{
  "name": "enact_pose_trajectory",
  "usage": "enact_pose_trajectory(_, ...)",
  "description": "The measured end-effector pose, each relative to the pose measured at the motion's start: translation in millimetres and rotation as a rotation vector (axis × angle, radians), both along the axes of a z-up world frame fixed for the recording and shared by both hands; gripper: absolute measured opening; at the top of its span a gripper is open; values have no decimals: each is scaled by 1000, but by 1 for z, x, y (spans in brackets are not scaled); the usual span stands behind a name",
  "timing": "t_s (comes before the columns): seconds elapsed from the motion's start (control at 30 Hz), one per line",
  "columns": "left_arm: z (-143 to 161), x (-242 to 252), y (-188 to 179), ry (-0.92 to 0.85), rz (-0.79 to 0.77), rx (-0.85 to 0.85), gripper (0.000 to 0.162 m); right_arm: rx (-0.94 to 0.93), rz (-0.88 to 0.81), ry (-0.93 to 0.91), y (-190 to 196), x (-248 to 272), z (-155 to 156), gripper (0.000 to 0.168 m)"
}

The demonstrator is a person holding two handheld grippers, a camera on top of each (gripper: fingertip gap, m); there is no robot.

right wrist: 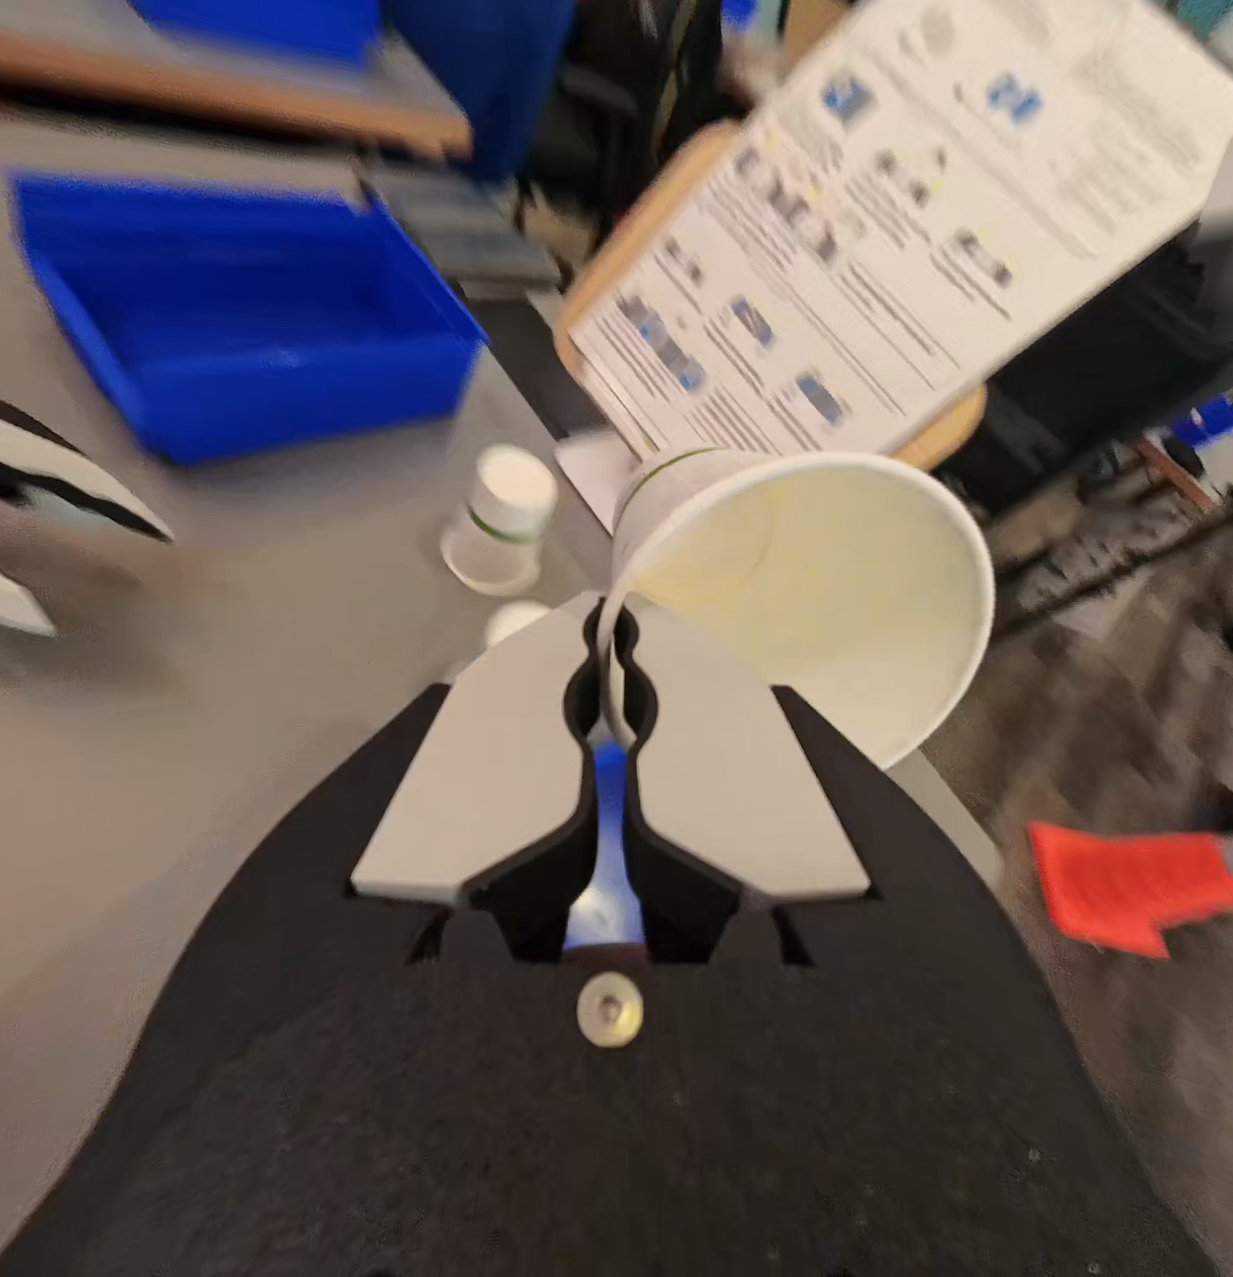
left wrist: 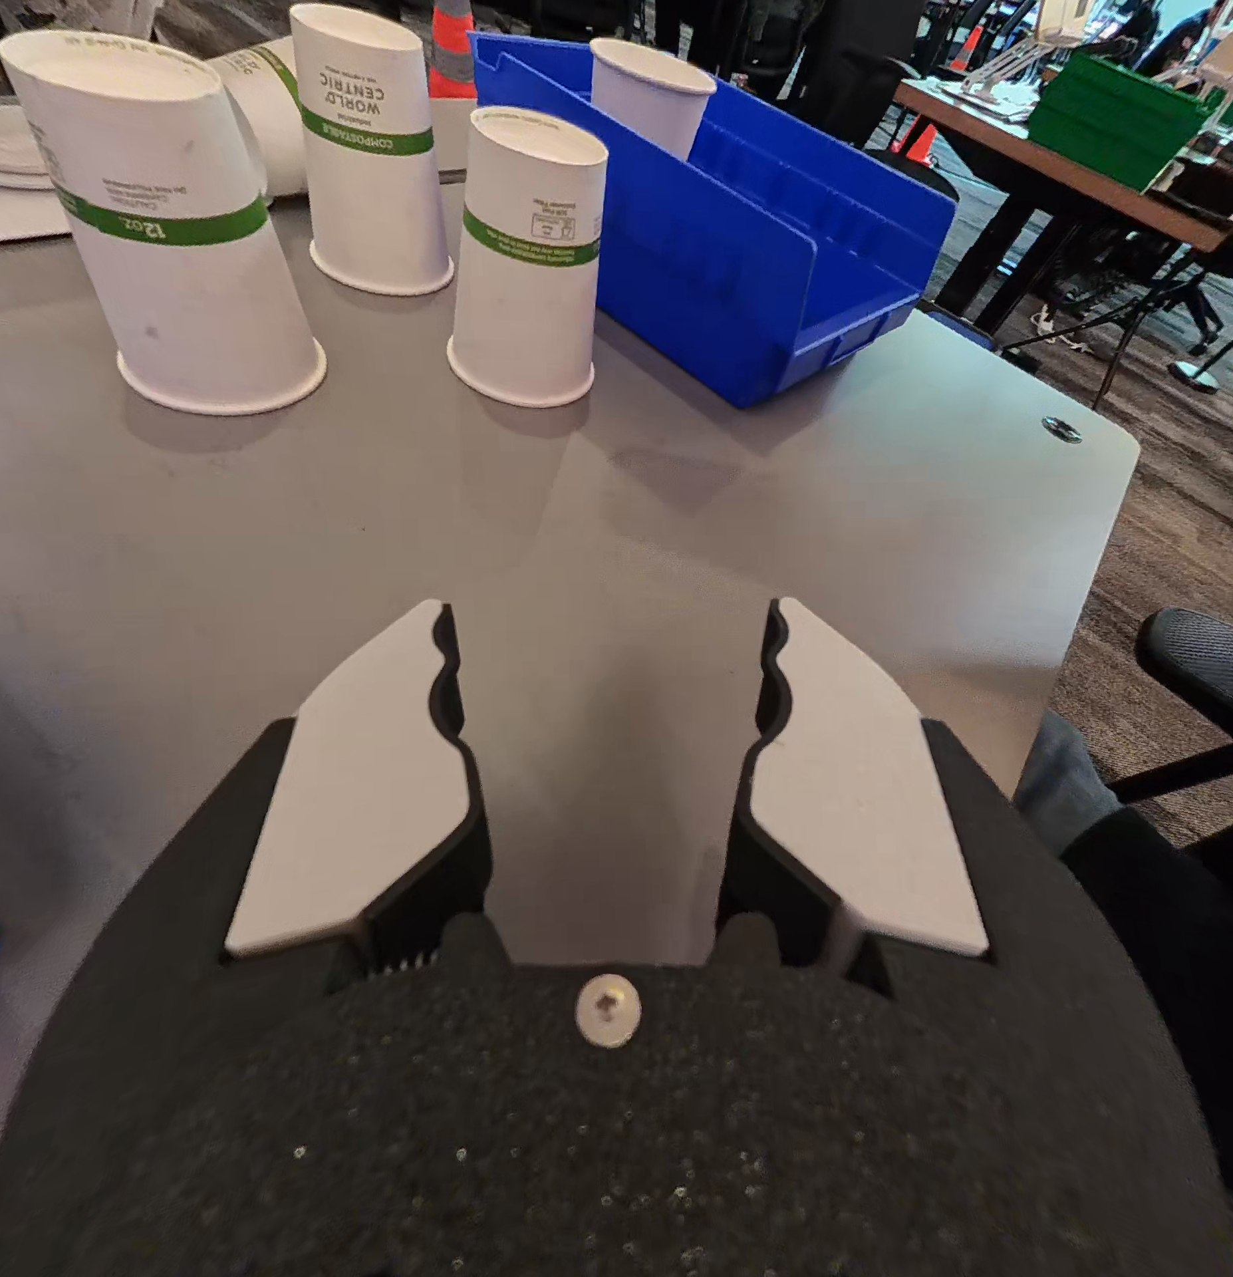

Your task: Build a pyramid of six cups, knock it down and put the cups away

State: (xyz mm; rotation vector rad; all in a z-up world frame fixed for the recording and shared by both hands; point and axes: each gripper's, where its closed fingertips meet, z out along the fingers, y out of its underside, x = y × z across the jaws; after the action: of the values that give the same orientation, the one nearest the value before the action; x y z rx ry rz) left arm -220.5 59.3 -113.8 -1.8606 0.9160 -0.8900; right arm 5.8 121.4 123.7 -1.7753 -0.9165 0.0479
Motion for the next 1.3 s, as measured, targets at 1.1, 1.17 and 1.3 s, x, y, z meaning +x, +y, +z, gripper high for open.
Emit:
enact_pose_trajectory(1.1,-15,7,-11,92,-73,-1,84,-885,-114,-203,114,124,-168,20)
enact_pose_trajectory(1.17,-14,6,-10,95,-67,13,84,-700,-109,-136,112,102,-135,30)
enact_pose_trajectory(1.3,-8,1,-2,79,-20,41,83,-274,-54,156,66,20,-74,45)
